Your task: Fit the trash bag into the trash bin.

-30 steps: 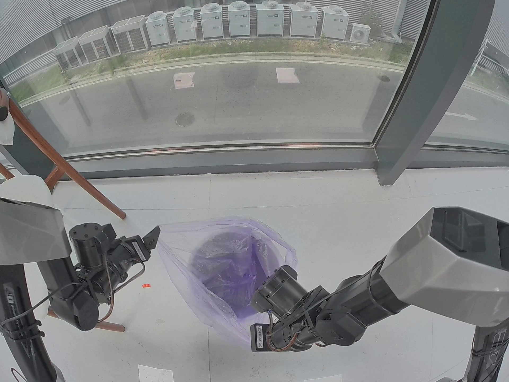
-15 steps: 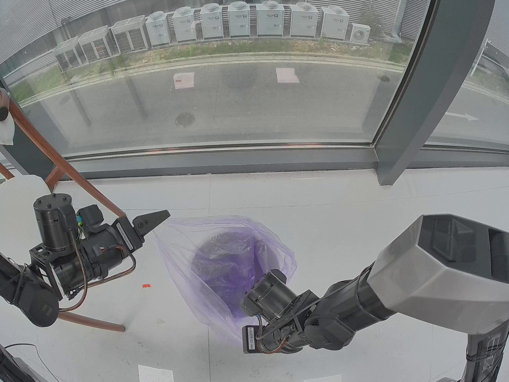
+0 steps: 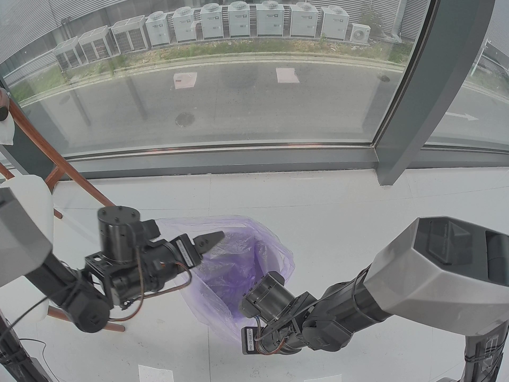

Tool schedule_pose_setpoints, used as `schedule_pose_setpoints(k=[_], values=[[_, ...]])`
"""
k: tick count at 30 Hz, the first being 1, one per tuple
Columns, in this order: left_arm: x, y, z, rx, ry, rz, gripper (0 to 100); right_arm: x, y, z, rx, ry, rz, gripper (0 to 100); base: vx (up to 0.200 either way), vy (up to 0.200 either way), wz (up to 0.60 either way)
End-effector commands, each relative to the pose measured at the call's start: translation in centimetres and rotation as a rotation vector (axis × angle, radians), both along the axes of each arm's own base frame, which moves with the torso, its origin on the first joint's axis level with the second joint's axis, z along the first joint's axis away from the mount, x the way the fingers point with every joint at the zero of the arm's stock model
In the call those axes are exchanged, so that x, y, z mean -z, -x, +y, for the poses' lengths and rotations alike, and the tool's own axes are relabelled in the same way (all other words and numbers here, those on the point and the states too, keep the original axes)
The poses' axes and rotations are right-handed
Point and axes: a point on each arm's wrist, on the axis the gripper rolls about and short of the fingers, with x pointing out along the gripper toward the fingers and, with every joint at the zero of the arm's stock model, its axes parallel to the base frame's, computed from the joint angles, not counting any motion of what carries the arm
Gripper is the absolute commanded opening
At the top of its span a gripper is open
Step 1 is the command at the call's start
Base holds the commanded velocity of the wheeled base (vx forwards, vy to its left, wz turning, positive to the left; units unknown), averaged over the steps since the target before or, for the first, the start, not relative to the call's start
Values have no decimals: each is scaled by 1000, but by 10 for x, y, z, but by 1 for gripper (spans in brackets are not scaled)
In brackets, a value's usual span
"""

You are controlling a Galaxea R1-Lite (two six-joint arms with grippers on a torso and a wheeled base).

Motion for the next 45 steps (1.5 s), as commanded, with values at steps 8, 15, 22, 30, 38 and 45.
schedule_pose_setpoints(k=[8,15,22,30,38,45], values=[[64,28,2,17,-111,171,100,3,-7,-7,23,11,2,100,0,0,0],[73,24,25,-84,-96,92,100,-5,5,-23,75,72,-38,100,0,0,0],[80,54,40,-110,-155,153,100,-4,11,-50,122,123,2,100,0,0,0],[94,70,43,-155,-228,198,100,-43,-2,-34,160,-84,-100,100,0,0,0],[91,69,42,-148,-217,182,100,-70,-22,-40,234,-235,-197,100,0,0,0],[75,75,46,-153,-198,142,100,-109,-49,-74,348,-314,-276,100,0,0,0]])
